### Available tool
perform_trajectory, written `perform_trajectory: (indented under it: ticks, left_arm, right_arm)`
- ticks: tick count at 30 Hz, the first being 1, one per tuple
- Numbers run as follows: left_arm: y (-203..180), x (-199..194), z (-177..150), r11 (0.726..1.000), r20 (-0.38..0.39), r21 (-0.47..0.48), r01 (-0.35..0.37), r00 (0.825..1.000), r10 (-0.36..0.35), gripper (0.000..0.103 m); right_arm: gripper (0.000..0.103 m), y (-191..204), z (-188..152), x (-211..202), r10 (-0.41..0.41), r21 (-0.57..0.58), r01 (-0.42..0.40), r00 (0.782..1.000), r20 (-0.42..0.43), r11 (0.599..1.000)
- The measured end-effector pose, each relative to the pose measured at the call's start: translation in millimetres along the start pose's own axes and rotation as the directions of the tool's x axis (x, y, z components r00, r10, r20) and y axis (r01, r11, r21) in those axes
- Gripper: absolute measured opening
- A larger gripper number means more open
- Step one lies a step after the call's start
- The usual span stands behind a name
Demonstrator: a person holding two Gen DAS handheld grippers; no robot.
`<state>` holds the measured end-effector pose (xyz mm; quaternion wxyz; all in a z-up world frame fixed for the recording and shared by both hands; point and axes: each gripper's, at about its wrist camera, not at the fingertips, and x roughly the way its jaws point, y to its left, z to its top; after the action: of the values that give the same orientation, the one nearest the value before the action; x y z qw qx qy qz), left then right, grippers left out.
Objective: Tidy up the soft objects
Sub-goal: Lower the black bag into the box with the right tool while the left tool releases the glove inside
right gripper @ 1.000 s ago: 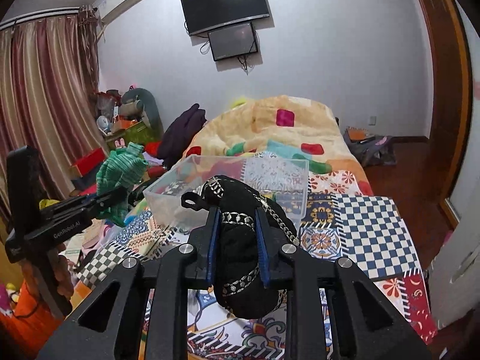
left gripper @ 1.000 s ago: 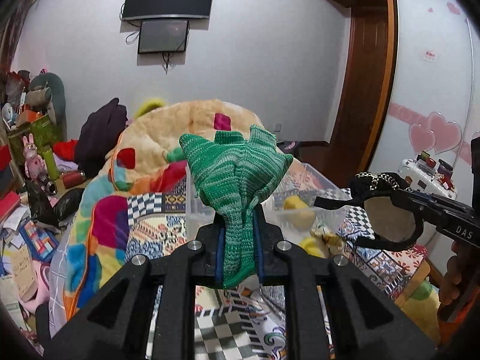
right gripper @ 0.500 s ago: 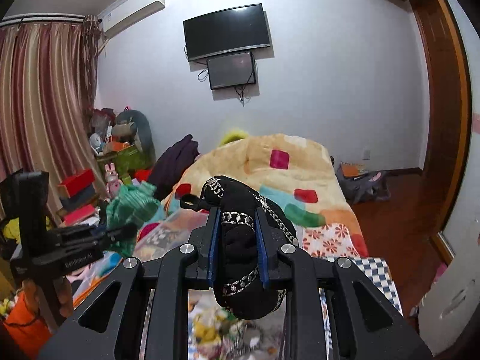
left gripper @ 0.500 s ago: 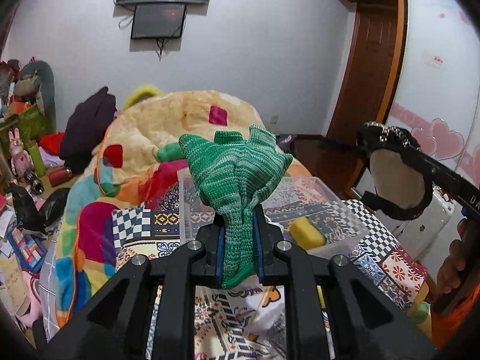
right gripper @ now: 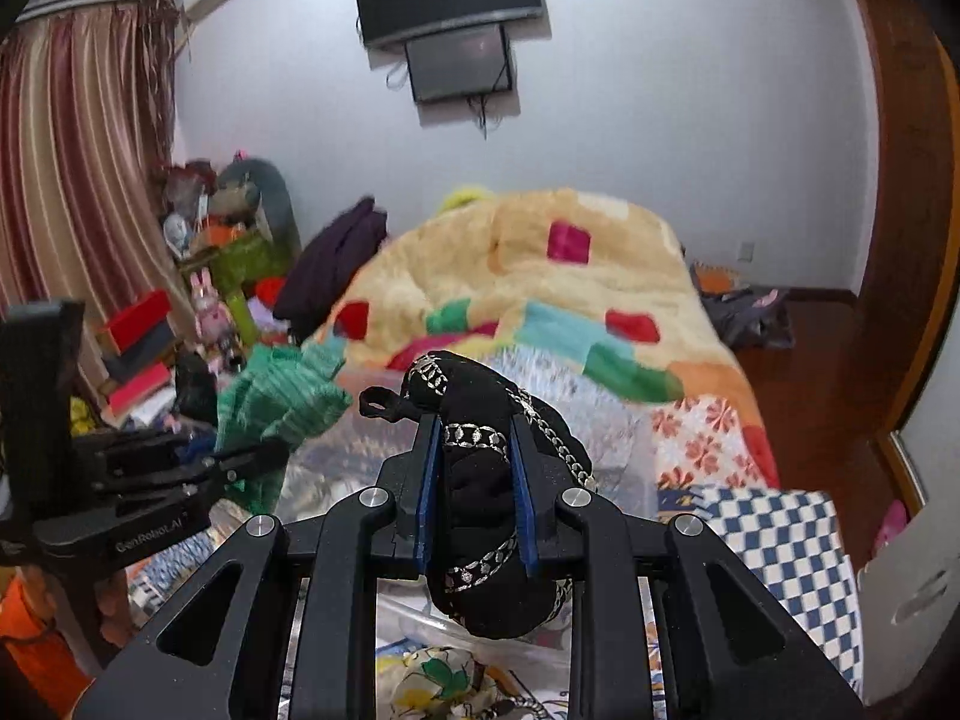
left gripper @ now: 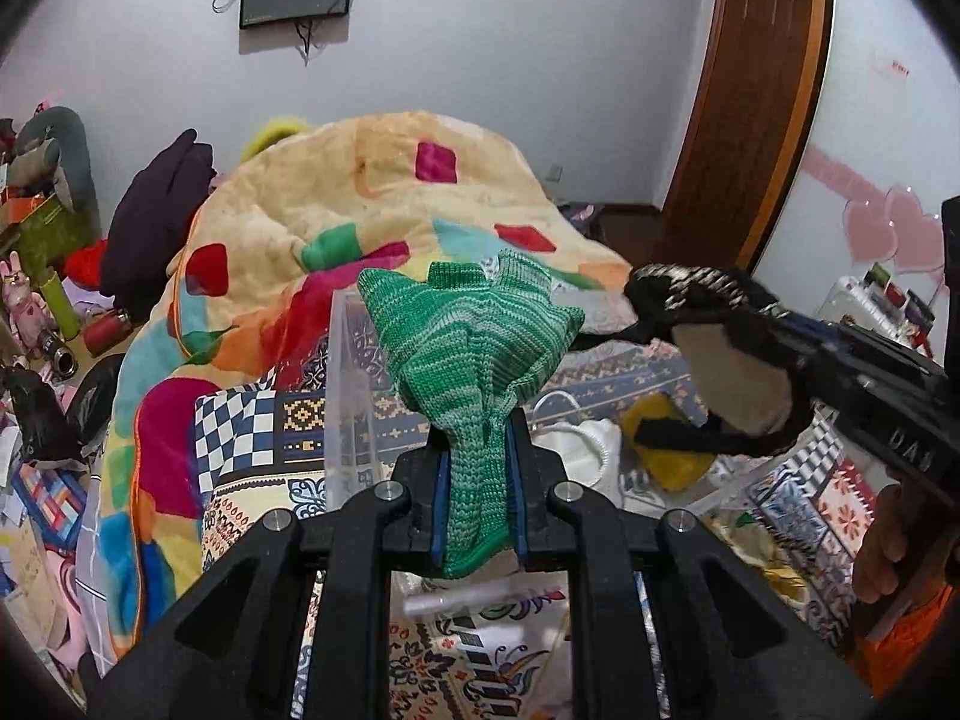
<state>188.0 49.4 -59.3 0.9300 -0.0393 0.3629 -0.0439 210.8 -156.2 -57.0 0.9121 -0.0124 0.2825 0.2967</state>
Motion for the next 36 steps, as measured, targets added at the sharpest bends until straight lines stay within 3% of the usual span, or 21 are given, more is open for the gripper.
perform_trajectory:
  ticks: [11,13,14,18,23,26,30,36]
  left_arm:
    - [-6.1,11.1,-2.9,0.998,-0.02,0.038,-0.04,0.999,0.041,0.017]
    - [-8.7,9.6,-2.9,0.998,-0.025,0.045,-0.042,0.999,0.044,0.023]
    - [-9.3,8.8,-3.5,0.998,-0.026,0.043,-0.04,0.999,0.041,0.029]
    - [-9.3,0.6,-3.8,0.998,-0.011,0.037,-0.043,0.999,0.044,0.037]
    - [-10.4,-20.8,-5.2,0.999,0.039,0.015,-0.032,0.999,0.031,0.055]
    - [-14.6,-36.5,-8.3,1.0,0.068,0.013,-0.016,0.998,0.015,0.059]
    - [-21.2,-53.0,-16.2,1.0,0.082,0.019,0.012,0.997,-0.013,0.065]
    - [-30.9,-64.2,-38.3,0.999,0.069,0.02,0.044,0.997,-0.046,0.073]
  right_arm:
    - [0.023,2.7,-8.7,26.1,0.02,-0.035,-0.025,0.99,-0.138,0.999]
    - [0.023,2.0,-10.3,27.9,0.004,-0.04,-0.01,0.988,-0.152,0.999]
    - [0.028,3.0,-10.3,29.3,0.001,-0.041,-0.008,0.987,-0.158,0.999]
    - [0.032,1.0,-10.7,25.5,0.01,-0.038,-0.017,0.984,-0.176,0.999]
    - [0.044,2.0,-7.4,9.5,-0.011,-0.056,0.003,0.99,-0.137,0.998]
    - [0.048,8.2,-5.6,-8.3,-0.033,-0.09,0.024,0.995,-0.094,0.996]
    - [0.064,13.5,-6.3,-30.6,-0.044,-0.124,0.039,0.998,-0.04,0.992]
    - [0.065,13.7,-17.5,-50.8,-0.066,-0.143,0.063,0.998,-0.014,0.988]
